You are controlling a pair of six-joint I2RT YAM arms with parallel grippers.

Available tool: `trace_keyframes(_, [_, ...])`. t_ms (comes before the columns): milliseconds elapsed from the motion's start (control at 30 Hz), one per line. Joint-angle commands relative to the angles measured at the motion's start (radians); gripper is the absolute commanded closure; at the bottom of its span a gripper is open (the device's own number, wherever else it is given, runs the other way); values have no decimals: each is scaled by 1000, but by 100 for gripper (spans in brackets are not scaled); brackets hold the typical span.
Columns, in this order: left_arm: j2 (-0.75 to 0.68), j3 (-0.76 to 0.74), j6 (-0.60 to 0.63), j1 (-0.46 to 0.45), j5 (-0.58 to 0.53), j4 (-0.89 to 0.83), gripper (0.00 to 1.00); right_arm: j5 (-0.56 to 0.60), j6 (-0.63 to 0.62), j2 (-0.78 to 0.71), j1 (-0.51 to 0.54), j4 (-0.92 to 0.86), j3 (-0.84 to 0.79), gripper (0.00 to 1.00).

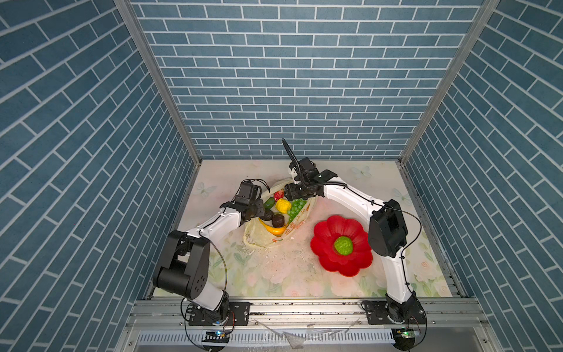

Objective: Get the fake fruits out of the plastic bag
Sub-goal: 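Reach the right gripper back into the bag toward the yellow lemon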

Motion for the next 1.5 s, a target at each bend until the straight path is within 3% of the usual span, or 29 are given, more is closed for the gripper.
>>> trace_keyframes(0, [-16,-13,7,8,4,12,100,-71,-84,94,2,-130,133,30])
trace_keyframes(700, [4,-21,6,17,19,23,100,-123,-188,395,7,-295,499,28])
trace_keyframes(1067, [3,-21,5,17,15,19,100,-114,-225,391,26,-369,496,30])
trace_keyframes(1200, [-1,-24,6,17,14,19,100,-92,-205,374,26,-384,476,25])
trace_keyframes(1467, [-3,-25,7,17,16,18,100,-86,-146,388,27,-391,480,27])
